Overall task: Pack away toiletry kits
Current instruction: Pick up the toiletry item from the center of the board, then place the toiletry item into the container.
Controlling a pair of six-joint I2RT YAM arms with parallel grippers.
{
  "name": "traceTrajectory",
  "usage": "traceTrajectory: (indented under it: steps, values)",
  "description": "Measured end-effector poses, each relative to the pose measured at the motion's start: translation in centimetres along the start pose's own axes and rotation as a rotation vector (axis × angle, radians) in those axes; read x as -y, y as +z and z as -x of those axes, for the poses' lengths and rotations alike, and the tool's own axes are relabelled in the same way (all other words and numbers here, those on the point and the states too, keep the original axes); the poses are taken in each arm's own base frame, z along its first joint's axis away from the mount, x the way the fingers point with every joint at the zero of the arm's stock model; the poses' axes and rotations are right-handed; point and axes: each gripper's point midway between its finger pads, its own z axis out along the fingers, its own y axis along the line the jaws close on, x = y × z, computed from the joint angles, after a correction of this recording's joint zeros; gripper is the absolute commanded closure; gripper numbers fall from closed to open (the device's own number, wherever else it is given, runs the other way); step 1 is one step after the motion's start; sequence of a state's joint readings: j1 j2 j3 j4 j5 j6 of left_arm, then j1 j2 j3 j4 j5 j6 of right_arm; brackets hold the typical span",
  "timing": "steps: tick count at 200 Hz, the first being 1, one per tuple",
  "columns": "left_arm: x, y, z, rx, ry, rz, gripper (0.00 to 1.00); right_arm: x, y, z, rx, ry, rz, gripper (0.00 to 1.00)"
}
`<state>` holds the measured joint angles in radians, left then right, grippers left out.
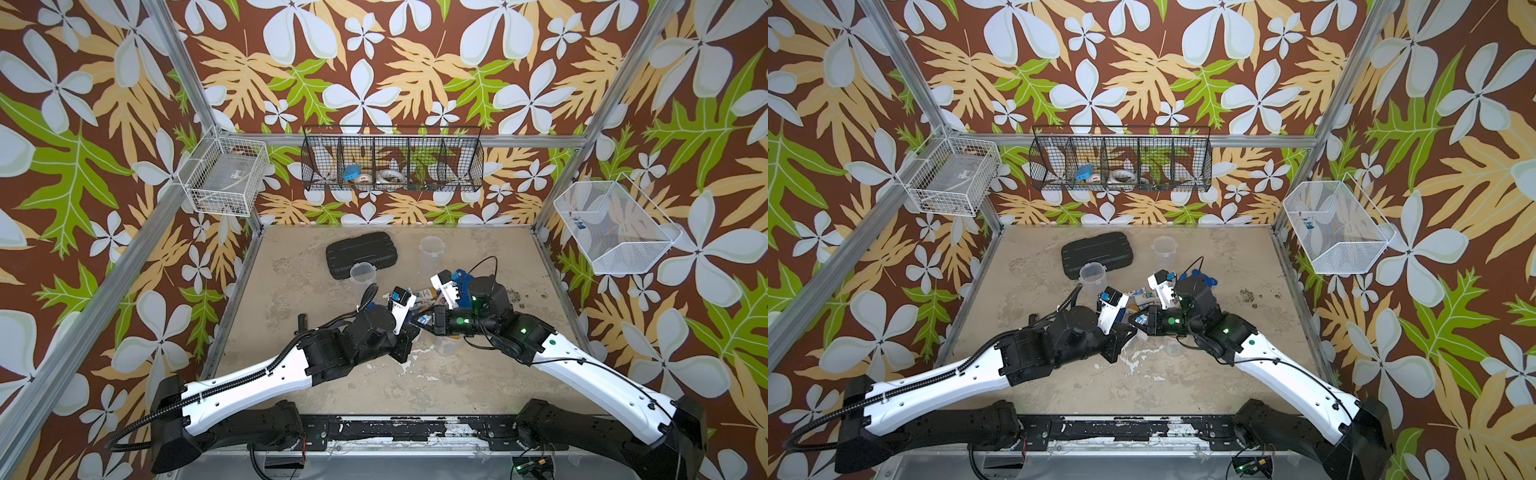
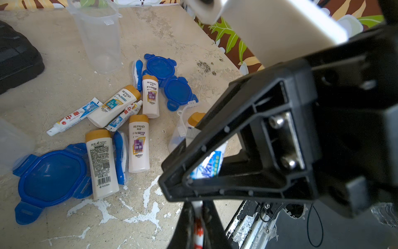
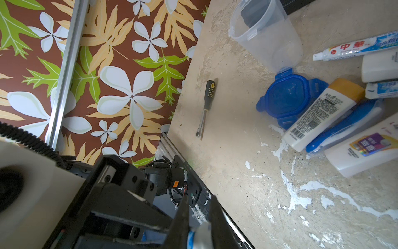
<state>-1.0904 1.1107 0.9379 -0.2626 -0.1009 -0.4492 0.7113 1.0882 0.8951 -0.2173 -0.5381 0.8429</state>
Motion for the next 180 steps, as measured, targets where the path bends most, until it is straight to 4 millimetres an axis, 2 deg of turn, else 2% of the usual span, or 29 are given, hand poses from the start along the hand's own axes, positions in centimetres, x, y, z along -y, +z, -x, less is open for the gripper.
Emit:
traceTrajectory:
  steps: [24,34,59,84,101,124,157,180]
  values:
    - [-0.1,0.0,0.2,0.010,-0.001,0.006,0.31,-0.1,-1.0,1.1,0.026,-0.028,-0.022,0.99]
    - [-0.2,-0.2,0.3,0.019,-0.001,0.010,0.24,0.3,-1.7,2.1,0.057,-0.044,-0.055,1.00]
    - [-0.8,-0.6,-0.2,0.019,-0.012,0.026,0.23,1.1,-3.7,4.2,0.117,-0.127,-0.179,1.00]
    - [-1.9,-0.3,-1.7,-0.019,-0.017,0.067,0.23,2.3,-5.6,5.2,0.155,-0.243,-0.324,1.00]
    - [-2.5,-0.1,-2.4,-0.035,-0.036,0.092,0.23,4.2,-6.6,5.1,0.164,-0.292,-0.432,1.00]
    - [-3.2,-0.1,-3.0,-0.047,-0.051,0.121,0.23,7.0,-7.2,3.9,0.134,-0.327,-0.549,1.00]
    - [-3.9,0.1,-4.0,-0.064,-0.076,0.147,0.23,9.0,-8.5,3.7,0.169,-0.356,-0.657,1.00]
    - [-4.1,0.0,-4.0,-0.060,-0.079,0.155,0.23,10.3,-8.3,3.6,0.179,-0.359,-0.695,1.00]
